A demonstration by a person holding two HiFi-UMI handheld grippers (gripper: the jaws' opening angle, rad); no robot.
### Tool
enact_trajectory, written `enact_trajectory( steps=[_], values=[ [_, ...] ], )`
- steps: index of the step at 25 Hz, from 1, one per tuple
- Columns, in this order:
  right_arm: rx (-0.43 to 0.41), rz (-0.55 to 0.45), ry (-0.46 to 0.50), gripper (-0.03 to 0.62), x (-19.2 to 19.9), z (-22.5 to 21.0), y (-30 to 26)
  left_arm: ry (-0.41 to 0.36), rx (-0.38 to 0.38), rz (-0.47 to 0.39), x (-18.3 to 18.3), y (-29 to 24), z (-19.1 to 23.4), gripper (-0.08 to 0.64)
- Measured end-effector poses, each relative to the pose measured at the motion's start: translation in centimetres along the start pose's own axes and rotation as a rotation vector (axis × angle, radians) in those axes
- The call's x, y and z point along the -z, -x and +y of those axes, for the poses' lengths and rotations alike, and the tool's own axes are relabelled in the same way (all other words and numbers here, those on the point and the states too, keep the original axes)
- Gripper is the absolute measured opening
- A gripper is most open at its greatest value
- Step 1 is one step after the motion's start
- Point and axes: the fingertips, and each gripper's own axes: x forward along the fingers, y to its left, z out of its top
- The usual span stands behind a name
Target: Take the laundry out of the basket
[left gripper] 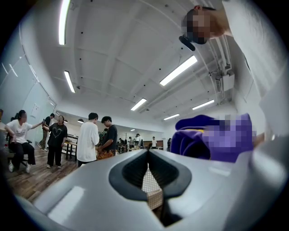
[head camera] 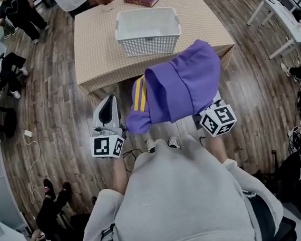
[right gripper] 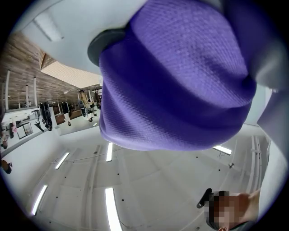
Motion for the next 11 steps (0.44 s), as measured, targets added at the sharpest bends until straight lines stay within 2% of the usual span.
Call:
enact_trajectory(
  steps=[11],
  values=[
    [-0.017, -0.009, -0.003, 0.224, -0.2, -1.0, 1.2, -0.006, 0.012, -0.002, -0.1, -0.2, -2.6, 0.008]
  ],
)
